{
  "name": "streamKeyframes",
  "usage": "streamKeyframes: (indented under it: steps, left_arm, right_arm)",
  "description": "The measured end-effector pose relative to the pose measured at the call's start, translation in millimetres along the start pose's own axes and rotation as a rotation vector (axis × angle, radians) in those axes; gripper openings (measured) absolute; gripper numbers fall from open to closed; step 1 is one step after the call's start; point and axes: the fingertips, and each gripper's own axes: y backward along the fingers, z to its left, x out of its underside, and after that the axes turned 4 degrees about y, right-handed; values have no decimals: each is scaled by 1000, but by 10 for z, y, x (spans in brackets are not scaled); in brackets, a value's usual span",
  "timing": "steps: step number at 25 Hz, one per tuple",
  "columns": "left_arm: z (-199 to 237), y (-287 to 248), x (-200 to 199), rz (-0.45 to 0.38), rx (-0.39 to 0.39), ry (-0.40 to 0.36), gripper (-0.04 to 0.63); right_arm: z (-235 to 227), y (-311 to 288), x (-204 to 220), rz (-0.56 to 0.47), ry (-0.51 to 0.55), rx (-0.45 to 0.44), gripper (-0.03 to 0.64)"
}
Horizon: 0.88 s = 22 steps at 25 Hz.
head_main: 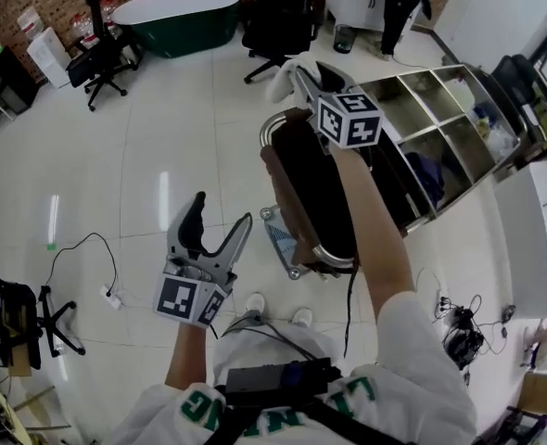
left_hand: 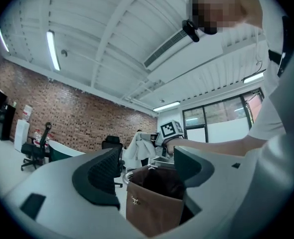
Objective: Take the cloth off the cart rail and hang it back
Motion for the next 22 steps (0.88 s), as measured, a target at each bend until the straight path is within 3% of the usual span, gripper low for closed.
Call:
streamKeyframes:
  steps: [4, 8, 13, 19, 21, 22]
  left_arm:
    - [255, 157, 5, -2, -58, 8, 354]
    - [515, 273, 80, 17, -90, 18, 354]
    - [543, 227, 213, 47, -74, 14, 354]
    - [469, 131, 222, 51, -51, 19, 354]
    - [425, 91, 211, 45, -39, 22, 354]
    - [401, 65, 205, 41, -30, 16, 354]
  right_arm:
    - [-73, -411, 388, 124, 28, 34, 141]
    - [-135, -351, 1024, 307, -39, 105, 141]
    - [-36, -295, 1771, 477, -87, 93, 146]
    - [8, -289, 2058, 533, -73, 104, 253]
    - [-33, -207, 1982, 503, -84, 114, 360]
    - [-47, -152, 1872, 464, -84, 118, 373]
